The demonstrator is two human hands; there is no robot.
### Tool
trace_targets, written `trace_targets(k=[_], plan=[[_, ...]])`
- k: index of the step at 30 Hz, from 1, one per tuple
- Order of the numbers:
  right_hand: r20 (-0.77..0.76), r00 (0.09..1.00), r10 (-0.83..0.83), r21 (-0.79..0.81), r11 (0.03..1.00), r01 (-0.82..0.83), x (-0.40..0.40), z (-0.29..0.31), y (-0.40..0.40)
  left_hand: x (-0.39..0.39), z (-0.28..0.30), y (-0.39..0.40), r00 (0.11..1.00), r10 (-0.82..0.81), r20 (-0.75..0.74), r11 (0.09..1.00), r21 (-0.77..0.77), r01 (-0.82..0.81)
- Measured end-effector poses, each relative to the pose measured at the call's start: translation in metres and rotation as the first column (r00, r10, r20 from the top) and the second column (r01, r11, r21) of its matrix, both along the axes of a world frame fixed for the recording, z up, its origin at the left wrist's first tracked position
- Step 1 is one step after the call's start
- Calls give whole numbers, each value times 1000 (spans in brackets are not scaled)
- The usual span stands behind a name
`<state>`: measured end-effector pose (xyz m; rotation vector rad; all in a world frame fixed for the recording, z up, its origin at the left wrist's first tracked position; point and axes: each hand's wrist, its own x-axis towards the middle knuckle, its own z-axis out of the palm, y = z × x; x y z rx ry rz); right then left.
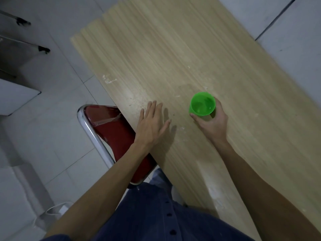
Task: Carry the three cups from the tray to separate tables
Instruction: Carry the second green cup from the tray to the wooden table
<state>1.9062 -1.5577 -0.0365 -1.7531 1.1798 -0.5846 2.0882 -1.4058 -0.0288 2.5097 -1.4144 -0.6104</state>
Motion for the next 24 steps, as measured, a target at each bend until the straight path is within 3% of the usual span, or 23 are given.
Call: trace_targets(k=[12, 17, 24], plan=[[-104, 991, 84, 17, 996, -83, -18, 12, 13, -25, 11, 17, 999, -21, 25, 999, -25, 21], [-337, 927, 167, -13, 983, -182, -58, 28, 43, -48, 29, 35, 999, -50, 15, 998, -36, 50], [-513, 831, 215, -179, 920, -349, -134, 75, 108, -109, 55, 88, 994, -103, 38, 987, -123, 107]])
